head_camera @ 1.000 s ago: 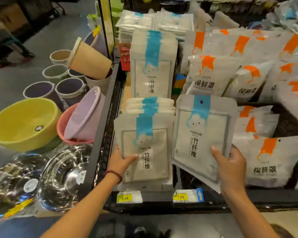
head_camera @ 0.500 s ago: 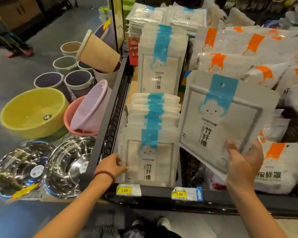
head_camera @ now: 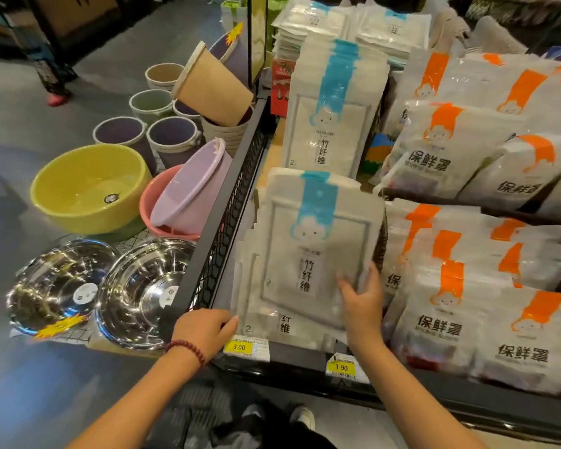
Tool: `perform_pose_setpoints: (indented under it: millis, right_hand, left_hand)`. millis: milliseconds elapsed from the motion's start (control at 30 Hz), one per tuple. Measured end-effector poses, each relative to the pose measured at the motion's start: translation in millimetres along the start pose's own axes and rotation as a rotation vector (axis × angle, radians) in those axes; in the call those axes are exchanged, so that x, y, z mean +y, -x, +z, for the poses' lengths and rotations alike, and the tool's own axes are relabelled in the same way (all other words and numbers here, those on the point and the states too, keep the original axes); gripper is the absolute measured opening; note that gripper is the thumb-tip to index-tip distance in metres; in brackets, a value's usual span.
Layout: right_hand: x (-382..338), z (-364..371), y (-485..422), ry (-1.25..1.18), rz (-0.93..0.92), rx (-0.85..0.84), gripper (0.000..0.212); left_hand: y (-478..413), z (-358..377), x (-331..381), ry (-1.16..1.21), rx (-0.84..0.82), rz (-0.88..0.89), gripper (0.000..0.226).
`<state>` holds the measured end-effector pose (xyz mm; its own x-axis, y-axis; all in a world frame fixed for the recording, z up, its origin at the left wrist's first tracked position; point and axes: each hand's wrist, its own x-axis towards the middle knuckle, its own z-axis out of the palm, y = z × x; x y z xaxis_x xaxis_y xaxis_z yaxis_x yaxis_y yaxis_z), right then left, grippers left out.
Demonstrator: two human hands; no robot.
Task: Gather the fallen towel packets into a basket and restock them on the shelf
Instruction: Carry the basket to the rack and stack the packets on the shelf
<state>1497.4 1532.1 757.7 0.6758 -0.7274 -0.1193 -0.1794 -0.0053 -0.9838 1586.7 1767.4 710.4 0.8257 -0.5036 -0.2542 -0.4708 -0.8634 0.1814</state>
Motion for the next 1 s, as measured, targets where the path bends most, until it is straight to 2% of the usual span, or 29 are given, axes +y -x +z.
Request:
perform_pose_setpoints:
  millis: [33, 133, 233, 300, 333, 367, 400, 433, 500, 567, 667, 767, 867, 1000]
  right_hand:
    - [8.2, 3.2, 1.4, 0.081, 0.045, -0.017, 0.047]
    - [24.6, 6.7, 11.0, 0.334, 0.067, -0.092, 0.013]
    - [34.3, 2.1, 20.1, 0.631, 0.104, -0.188, 0.023]
    - [34.8, -4.5, 22.3, 0.703, 0.191, -0.225, 0.025]
    - [34.8, -8.1, 21.5, 0.694, 0.229, -0.232, 0.035]
    - [37.2, -11.2, 18.5, 0.666, 0.252, -0.234, 0.057]
    - [37.1, -12.8, 14.9, 0.624, 0.266, -0.232, 0.077]
    - [37.0, -12.8, 10.1, 0.562, 0.279, -0.235, 0.088]
    - [35.9, -10.2, -2.1, 0.368, 0.339, -0.248, 0.093]
    - [39.0, -7.0, -15.3, 0.189, 0.42, -0.264, 0.087]
    - [48.2, 0.9, -24.2, 0.063, 0.483, -0.307, 0.086]
    - [55.3, 9.8, -29.3, -0.065, 0.529, -0.292, 0.09]
    - [58.4, 12.6, -33.6, -0.1, 0.548, -0.241, 0.088]
    - [59.1, 9.8, -27.5, -0.126, 0.511, -0.16, 0.08]
  left_hand:
    - [0.0, 1.1, -0.6, 0.002, 0.005, -0.001, 0.048]
    - [0.3, 2.2, -1.7, -0.001, 0.033, 0.008, 0.048]
    - [2.3, 2.2, -4.1, 0.089, 0.012, 0.007, 0.044]
    - [2.1, 1.6, -4.0, 0.269, 0.037, -0.037, 0.034]
    - [0.7, 1.1, -2.9, 0.384, 0.095, -0.07, 0.029]
    - [-2.6, 0.9, -2.4, 0.488, 0.162, -0.111, 0.031]
    - [-8.4, 0.2, -2.4, 0.575, 0.206, -0.159, 0.046]
    - [-16.4, -1.1, -1.9, 0.648, 0.197, -0.217, 0.073]
    - [-35.2, -6.3, 0.2, 0.772, 0.046, -0.305, 0.118]
    - [-55.9, -10.2, 4.0, 0.907, -0.11, -0.323, 0.136]
    - [-73.6, -7.1, 13.4, 1.197, -0.226, -0.266, 0.133]
    - [-78.4, 2.8, 21.7, 1.364, -0.267, -0.314, 0.124]
    - [-81.9, 8.2, 32.5, 1.439, -0.272, -0.296, 0.111]
    - [-81.3, 5.1, 43.7, 1.472, -0.199, -0.262, 0.088]
